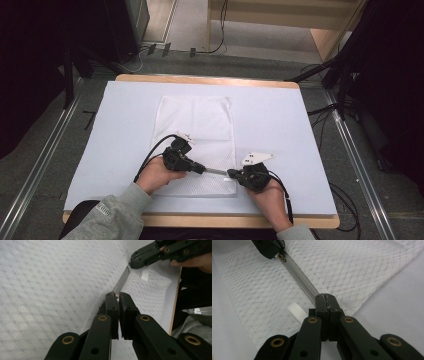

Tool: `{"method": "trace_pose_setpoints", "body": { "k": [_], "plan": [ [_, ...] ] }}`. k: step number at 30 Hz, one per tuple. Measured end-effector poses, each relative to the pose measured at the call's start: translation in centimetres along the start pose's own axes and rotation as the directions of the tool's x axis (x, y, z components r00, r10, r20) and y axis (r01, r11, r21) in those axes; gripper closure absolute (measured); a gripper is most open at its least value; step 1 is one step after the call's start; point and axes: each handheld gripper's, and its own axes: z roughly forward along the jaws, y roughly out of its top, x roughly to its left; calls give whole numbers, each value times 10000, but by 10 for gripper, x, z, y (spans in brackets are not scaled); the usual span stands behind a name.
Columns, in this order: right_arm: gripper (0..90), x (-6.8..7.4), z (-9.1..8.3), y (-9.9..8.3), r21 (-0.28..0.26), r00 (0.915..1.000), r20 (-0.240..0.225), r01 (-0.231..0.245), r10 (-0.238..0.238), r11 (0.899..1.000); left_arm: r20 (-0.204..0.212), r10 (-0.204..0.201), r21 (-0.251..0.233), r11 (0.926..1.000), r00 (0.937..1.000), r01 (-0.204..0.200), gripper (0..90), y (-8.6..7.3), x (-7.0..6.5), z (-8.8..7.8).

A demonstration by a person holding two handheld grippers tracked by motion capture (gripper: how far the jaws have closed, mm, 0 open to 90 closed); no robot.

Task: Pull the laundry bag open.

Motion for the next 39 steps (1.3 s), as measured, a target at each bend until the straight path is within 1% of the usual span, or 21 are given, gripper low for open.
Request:
{"method": "trace_pose_setpoints", "body": {
  "k": [1, 4, 5, 7, 8, 9, 13, 14, 15, 17, 22, 25, 27, 28, 29, 31, 32, 33, 36, 38, 39],
  "plan": [
    [900, 0, 0, 0, 1, 10000, -14, 12, -12, 10000, -90, 59, 4, 10000, 9999, -59, 882, -1, 0, -1],
    [900, 0, 0, 0, 28, 10000, -19, -1, 1, 10000, -54, -26, -165, 9999, 10000, 25, 882, -3, 2, -5],
    [900, -1, 0, 0, 24, 10000, -33, -13, 13, 10000, 66, -91, -166, 9998, 9999, 92, 882, -4, 2, -5],
    [900, -1, 0, 0, 13, 10000, -50, 8, -8, 10000, -136, 25, -160, 9999, 9999, -27, 882, -5, 2, -6],
    [900, -1, 0, 0, 7, 10000, -56, 1, -1, 10000, 23, -81, -204, 9998, 10000, 81, 882, -6, 3, -7],
    [900, -1, 0, 0, 10, 10000, -48, 22, -22, 10000, -142, -50, -223, 9997, 9999, 46, 882, -6, 3, -8],
    [900, -1, 0, 1, 19, 10000, -88, 12, -12, 10000, -69, -194, -336, 9993, 9998, 192, 882, -9, 5, -14],
    [900, -1, 0, 1, 39, 10000, -88, -7, 8, 10000, -171, -193, -412, 9990, 9997, 185, 882, -10, 5, -15],
    [900, -2, 0, 1, 38, 9999, -106, -15, 15, 10000, -93, -223, -404, 9989, 9997, 219, 882, -11, 6, -16],
    [900, -2, 0, 1, 62, 9999, -123, -33, 33, 10000, -206, -222, -406, 9989, 9995, 213, 882, -12, 6, -17],
    [900, -1, 0, 1, 34, 10000, -65, 24, -24, 10000, -226, -167, -403, 9991, 9996, 158, 882, -15, 6, -20],
    [900, -2, 0, 0, 16, 9999, -119, 28, -28, 10000, -145, -306, -463, 9985, 9994, 298, 882, -17, 8, -23],
    [900, -2, 0, 1, 36, 9999, -135, 51, -50, 10000, -261, -287, -432, 9987, 9992, 275, 882, -18, 7, -24],
    [900, -2, 0, 0, 17, 9999, -130, 26, -26, 10000, -123, -353, -451, 9984, 9993, 348, 882, -19, 8, -24],
    [900, -2, 0, 1, 31, 9999, -145, 29, -29, 10000, -269, -340, -491, 9983, 9991, 326, 882, -20, 7, -25],
    [900, -2, 0, 1, 49, 9999, -147, 44, -44, 10000, -196, -380, -474, 9982, 9991, 371, 882, -21, 9, -27],
    [900, -2, 0, 1, 45, 9999, -150, 34, -33, 10000, -371, -404, -534, 9978, 9985, 384, 882, -22, 9, -28],
    [900, -2, 0, 1, 44, 9999, -140, 36, -36, 10000, -256, -448, -512, 9977, 9987, 435, 882, -23, 10, -30],
    [900, -2, 0, 1, 50, 9999, -158, 45, -45, 10000, -217, -576, -591, 9967, 9981, 562, 882, -27, 14, -36],
    [900, -2, 0, 1, 50, 9999, -164, 40, -39, 10000, -163, -519, -630, 9967, 9985, 508, 882, -29, 14, -38],
    [900, -2, 0, 1, 49, 9998, -173, 64, -63, 10000, -250, -473, -650, 9968, 9986, 456, 882, -30, 13, -38]
  ]
}}
